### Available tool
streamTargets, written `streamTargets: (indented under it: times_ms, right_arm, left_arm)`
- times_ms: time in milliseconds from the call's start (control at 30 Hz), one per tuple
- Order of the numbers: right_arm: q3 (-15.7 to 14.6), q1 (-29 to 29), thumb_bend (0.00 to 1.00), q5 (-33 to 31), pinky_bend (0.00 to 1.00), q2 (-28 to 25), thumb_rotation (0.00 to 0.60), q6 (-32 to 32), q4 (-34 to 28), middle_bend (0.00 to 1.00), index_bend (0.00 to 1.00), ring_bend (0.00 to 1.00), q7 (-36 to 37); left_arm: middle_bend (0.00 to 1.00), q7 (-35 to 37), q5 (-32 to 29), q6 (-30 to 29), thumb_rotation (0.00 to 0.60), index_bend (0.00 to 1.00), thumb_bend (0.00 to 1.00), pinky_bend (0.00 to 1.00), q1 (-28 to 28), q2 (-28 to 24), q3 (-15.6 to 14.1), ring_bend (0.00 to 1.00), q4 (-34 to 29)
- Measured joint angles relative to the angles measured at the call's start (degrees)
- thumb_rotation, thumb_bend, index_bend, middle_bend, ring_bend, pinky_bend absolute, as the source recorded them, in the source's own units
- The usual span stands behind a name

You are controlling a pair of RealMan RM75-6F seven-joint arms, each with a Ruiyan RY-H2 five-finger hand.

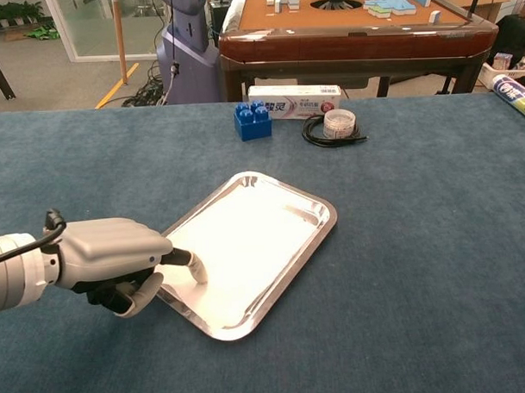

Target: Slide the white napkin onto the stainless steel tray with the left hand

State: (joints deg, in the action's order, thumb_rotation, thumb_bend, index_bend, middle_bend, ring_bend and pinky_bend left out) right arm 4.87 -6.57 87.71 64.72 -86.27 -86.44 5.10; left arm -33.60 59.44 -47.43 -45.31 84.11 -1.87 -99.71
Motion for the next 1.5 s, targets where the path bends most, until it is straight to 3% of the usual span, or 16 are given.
streamTargets:
  times_ms: [1000,1500]
  right_arm:
    - [0.3,0.3,0.45,0.0,0.41,-0.4,0.6,-0.6,0.0,0.31,0.41,0.18,1.9]
    - [0.3,0.2,0.45,-0.1,0.41,-0.5,0.6,-0.3,0.1,0.32,0.41,0.18,2.0]
  left_arm:
    - [1.0,-0.3,-0.5,-2.2,0.6,0.2,0.92,1.0,-1.8,2.7,0.1,1.0,1.6]
    - [1.0,0.1,3.3,-6.9,0.6,0.19,0.9,1.0,-0.3,-1.8,-0.1,0.99,-3.4]
